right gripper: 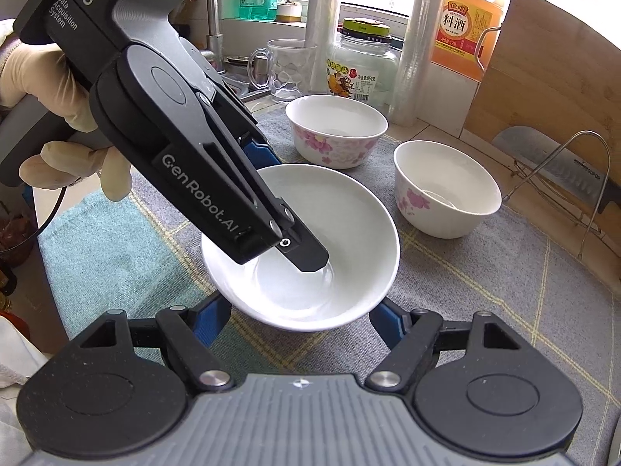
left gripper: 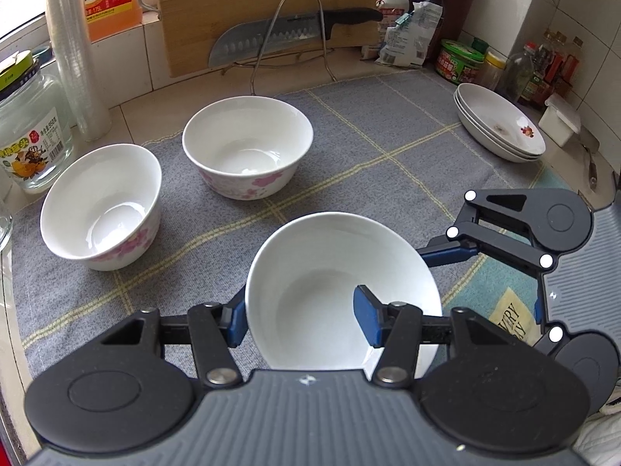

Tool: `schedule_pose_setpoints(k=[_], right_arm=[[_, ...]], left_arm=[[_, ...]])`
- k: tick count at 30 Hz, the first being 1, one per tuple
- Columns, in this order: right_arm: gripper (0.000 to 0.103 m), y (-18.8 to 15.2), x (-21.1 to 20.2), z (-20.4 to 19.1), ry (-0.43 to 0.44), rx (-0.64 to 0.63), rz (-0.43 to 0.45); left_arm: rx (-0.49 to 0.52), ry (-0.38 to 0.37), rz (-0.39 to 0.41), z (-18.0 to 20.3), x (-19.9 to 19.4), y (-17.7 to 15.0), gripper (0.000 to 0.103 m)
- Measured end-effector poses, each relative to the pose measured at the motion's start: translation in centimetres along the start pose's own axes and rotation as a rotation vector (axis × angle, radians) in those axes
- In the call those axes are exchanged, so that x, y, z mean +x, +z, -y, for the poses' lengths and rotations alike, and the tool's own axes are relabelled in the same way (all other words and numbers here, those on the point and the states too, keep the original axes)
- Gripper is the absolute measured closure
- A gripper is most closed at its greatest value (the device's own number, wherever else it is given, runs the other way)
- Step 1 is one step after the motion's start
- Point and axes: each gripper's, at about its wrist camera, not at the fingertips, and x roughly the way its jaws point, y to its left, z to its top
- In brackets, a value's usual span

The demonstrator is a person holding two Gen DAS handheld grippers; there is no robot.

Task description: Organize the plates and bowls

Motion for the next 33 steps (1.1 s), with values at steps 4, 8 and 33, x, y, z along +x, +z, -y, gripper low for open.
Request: schedule_pose_setpoints(k=[4,8,33], right_arm=[[0.021,-0.6,-1.0,0.9,-0.017,0.018,0.0],[0.021,-1.4,-2.2,1.9,-0.04,0.039,-0.001],[0.021,-6.6,-6.4,9.0,-0.164,0.164,-0.03]], left_arm=[[0.025,-0.016,0.007,1.4,0.4,1.0,0.05],[0.05,-0.038,0.01,3.0,1.2,2.0,0.05],[0.153,-0.132,0.007,10.1,7.1,7.6,0.049]])
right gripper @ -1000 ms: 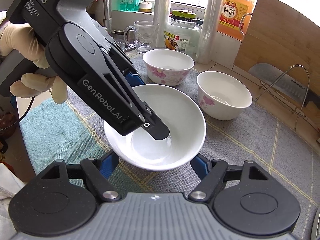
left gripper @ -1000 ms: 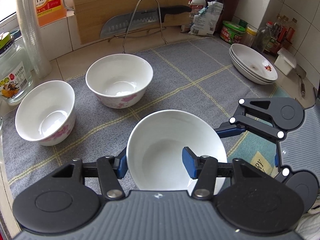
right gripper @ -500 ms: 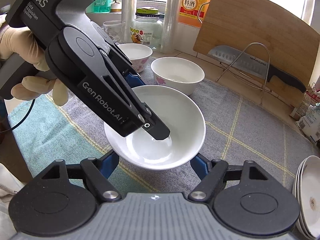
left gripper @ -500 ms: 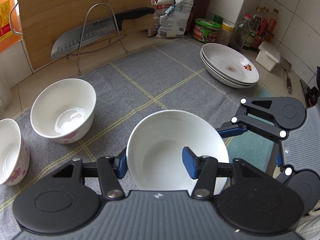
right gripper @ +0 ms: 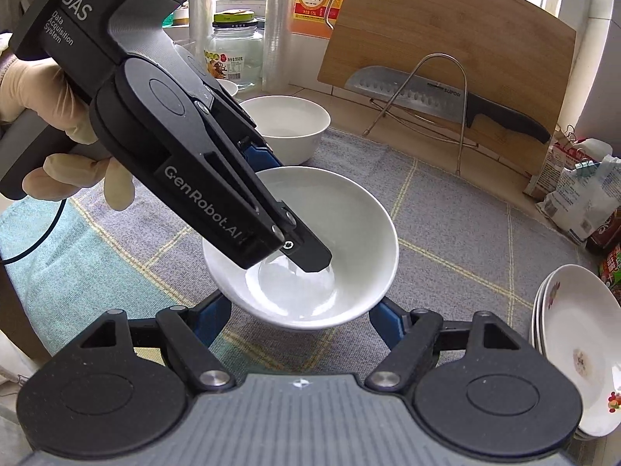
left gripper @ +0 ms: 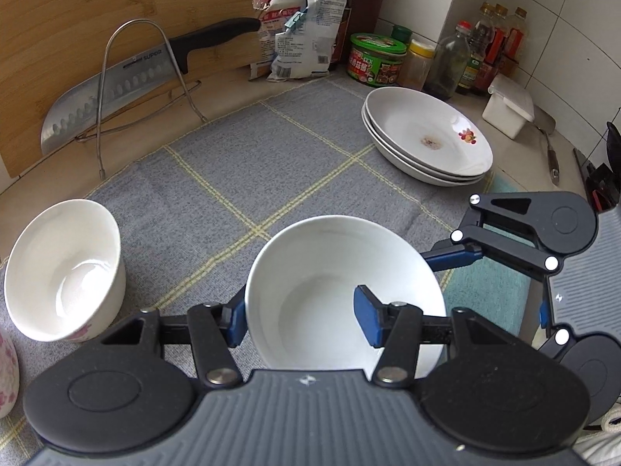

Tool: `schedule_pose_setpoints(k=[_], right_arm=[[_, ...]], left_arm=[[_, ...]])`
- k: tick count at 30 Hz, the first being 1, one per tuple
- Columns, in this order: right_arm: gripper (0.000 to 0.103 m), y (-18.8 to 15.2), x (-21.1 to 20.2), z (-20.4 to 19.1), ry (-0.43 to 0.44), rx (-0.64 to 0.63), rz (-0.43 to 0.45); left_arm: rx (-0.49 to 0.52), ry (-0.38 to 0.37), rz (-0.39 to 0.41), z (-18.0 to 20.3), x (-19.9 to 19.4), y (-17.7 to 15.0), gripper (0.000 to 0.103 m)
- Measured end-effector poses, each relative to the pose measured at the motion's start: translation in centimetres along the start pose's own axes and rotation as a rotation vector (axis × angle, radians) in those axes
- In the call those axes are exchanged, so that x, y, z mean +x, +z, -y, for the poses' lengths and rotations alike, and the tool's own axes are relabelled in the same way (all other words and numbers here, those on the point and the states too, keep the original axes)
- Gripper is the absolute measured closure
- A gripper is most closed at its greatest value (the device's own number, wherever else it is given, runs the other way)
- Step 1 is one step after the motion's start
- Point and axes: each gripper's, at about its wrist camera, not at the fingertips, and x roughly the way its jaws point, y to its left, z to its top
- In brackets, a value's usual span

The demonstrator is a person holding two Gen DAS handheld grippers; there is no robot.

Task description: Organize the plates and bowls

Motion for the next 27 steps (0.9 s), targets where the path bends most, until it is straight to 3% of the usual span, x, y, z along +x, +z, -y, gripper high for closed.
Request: schedule_pose_setpoints(k=[27], right_arm=[[0.021,-0.9,1.9,2.7,-0.006,0.085,-0.055]], left_arm=[[-0.011,-0.018,-0.025,-0.2,3.4,1.5,0.049]])
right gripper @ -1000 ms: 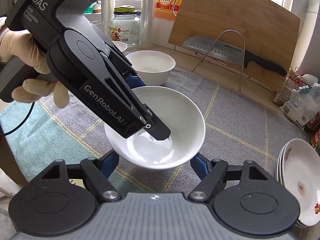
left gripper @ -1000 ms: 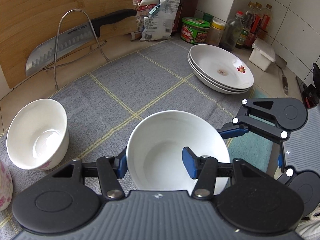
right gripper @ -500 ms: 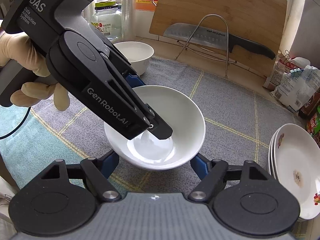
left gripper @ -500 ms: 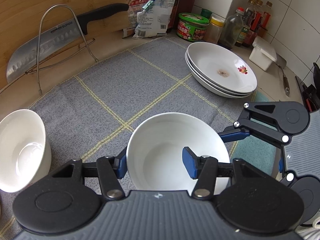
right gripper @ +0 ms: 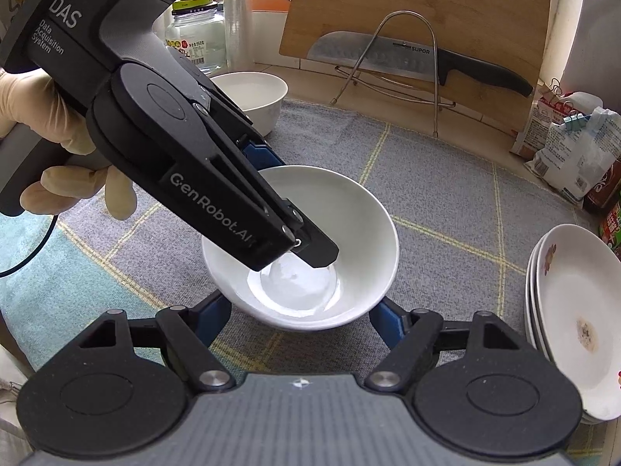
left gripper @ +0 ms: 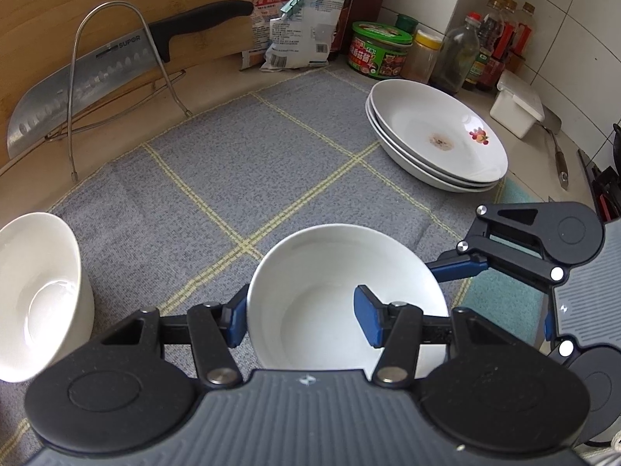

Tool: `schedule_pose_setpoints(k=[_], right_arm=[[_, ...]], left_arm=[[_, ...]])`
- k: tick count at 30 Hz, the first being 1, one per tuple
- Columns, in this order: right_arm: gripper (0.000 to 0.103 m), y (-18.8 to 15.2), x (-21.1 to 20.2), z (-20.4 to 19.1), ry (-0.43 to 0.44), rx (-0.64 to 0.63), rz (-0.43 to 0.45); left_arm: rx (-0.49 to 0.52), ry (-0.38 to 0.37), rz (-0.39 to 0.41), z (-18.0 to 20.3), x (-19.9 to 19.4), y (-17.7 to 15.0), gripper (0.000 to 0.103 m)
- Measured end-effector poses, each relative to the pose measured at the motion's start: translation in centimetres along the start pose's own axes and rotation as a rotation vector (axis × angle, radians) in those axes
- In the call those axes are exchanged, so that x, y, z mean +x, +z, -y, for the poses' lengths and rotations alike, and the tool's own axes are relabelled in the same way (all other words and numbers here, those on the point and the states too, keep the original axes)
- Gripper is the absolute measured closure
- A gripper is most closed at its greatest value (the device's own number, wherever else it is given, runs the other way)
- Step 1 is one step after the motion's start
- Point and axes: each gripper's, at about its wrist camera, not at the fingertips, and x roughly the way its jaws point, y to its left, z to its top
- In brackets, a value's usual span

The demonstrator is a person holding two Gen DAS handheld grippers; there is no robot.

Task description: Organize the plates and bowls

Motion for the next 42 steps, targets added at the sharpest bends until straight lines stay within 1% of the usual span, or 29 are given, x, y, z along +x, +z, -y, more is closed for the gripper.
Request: schedule_pose_setpoints(k=[3,6,7,8,9,10,11,13,16,21,25,30,35,38,42], right_arm=[[0.021,0.0,0.1,0.1,0.001,0.002,0.001],[0.021,0.0,0.1,0.1,-0.001,0.0,0.001],[0.021,0.1,0.1,0.1,-0.001,0.0,0.0],[0.017,0.1,0.1,0.1,0.004,0.0,0.001],[0.013,0.1,0.0,0.1,0.01,0.001,0.006],[0.006,0.1,-0.2,0.1,0.01,0.003,0.018],[0.0,0.2,-0.4,0.0,0.008,0.005,0.03],[0.0,0.3,-0.7,0.1,0.012,0.007,0.045],[0.0,0.3,-0.8,0.2,0.003,0.012,0.041],[0.0,0.2,-1.2,0.1,-0.014,0.024,0.041],[0.0,0.1,-1.5,0.0,-0.016,0.029,0.038],[0.0,0.2,-1.9,-0.4,-0.02,0.033,0.043],[0.0,0.7,-2.2,-0.7,-0.031,0.035,0.055],[0.0,1.1,-2.3,-0.8,-0.036,0.037,0.059],[0.0,1.7,-2.4,-1.0,-0.032,0.031,0.062]], left_arm=[[0.0,0.002,0.006,0.0,0.0,0.0,0.048],[0.008,0.001,0.013,0.1,-0.1,0.0,0.044],[0.011,0.004,0.018,0.1,-0.2,0.0,0.035],[0.012,0.016,0.025,0.2,-0.3,0.0,0.021],[0.014,0.033,0.041,0.3,-0.5,0.0,0.016],[0.019,0.043,0.06,0.4,-0.8,0.1,0.012],[0.024,0.044,0.073,0.5,-1.0,0.1,0.012],[0.024,0.047,0.088,0.5,-1.4,0.2,0.011],[0.018,0.062,0.115,0.4,-2.2,0.1,0.01],[0.001,0.081,0.15,0.4,-3.5,-0.7,0.007],[-0.007,0.112,0.17,0.3,-4.5,-1.4,0.007],[-0.033,0.174,0.218,0.4,-6.1,-2.5,0.007],[-0.075,0.27,0.258,0.1,-7.2,-4.1,0.006],[-0.109,0.329,0.268,-0.5,-7.5,-5.0,0.006],[-0.186,0.36,0.266,-1.9,-7.6,-6.1,0.006]])
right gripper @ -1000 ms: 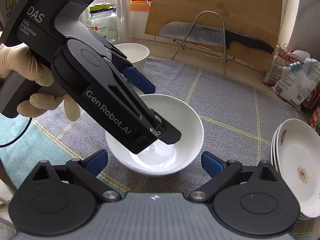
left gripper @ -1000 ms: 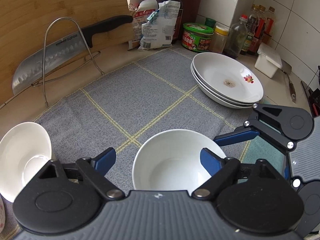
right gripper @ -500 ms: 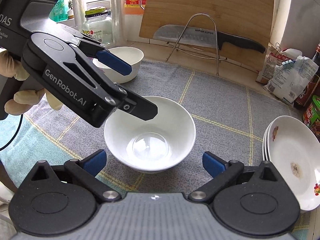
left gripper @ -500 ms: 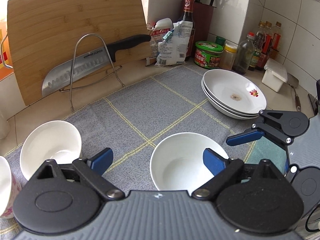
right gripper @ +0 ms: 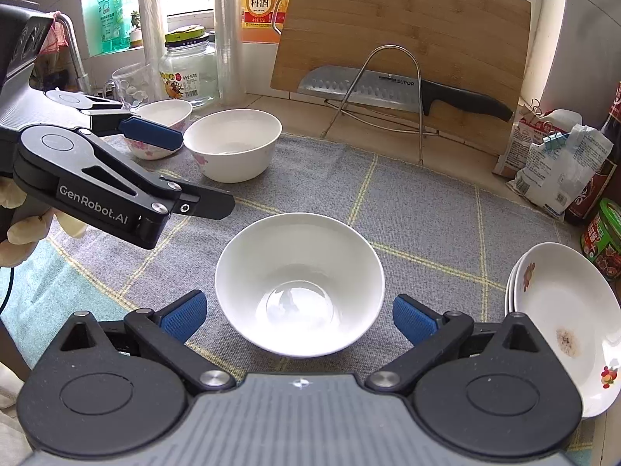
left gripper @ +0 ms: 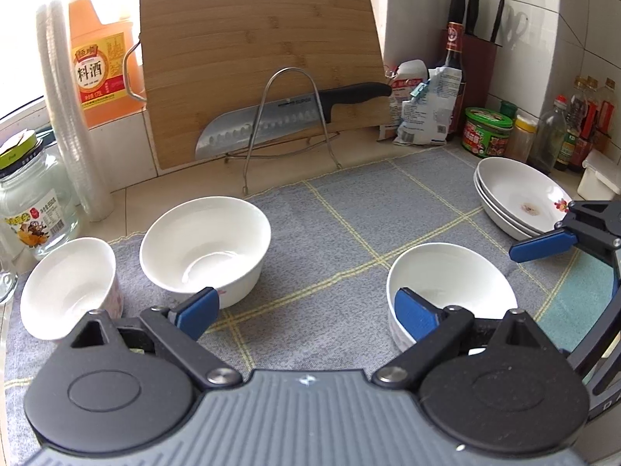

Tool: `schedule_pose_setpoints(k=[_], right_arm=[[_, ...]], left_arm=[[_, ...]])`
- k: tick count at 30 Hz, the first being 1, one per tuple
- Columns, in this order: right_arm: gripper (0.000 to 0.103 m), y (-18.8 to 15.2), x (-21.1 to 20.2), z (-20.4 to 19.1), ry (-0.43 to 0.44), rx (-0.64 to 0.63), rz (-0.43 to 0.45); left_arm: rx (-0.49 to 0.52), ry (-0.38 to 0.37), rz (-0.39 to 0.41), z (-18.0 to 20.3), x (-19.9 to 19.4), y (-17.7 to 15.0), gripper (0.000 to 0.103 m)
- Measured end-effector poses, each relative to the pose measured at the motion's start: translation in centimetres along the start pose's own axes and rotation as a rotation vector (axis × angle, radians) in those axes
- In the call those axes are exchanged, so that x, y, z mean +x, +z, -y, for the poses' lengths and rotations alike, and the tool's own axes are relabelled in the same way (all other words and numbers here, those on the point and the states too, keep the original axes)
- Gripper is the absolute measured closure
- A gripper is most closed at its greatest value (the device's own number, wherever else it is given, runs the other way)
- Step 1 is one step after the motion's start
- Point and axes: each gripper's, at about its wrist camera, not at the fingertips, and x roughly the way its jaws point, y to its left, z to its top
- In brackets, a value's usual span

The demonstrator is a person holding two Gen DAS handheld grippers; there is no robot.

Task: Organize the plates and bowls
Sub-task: 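Lower the white bowl onto the mat and open the left tool, then reach the right tool to the rim of a pink-flowered bowl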

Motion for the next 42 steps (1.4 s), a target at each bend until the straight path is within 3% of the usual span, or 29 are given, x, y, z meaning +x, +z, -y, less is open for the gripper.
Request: schedule_pose_setpoints(k=[14,22,33,42], right_arm=[[0.0,4.7,1.8,0.9,0.062,-0.013,0.022],[0.0,8.7,5.0,1.2,0.119,-0.076,0.016],[0.002,13.9,10.5,0.1,0.227,-0.172,-0.037],[0.007,16.2,14.1,-1.2,0.281,-0.233,-0.092]], left_arm=[[-0.084,0.1,0.0,-3.0,1.9,-1.1,0.006],[-0.057,0.166,0.009,-3.2,4.3,-1.1,0.006],[-0.078,0.188,0.014,-4.2,6.0,-0.6,0.006],[-0.088,0.19,0.038,-4.5,6.2,-0.5,0.008]])
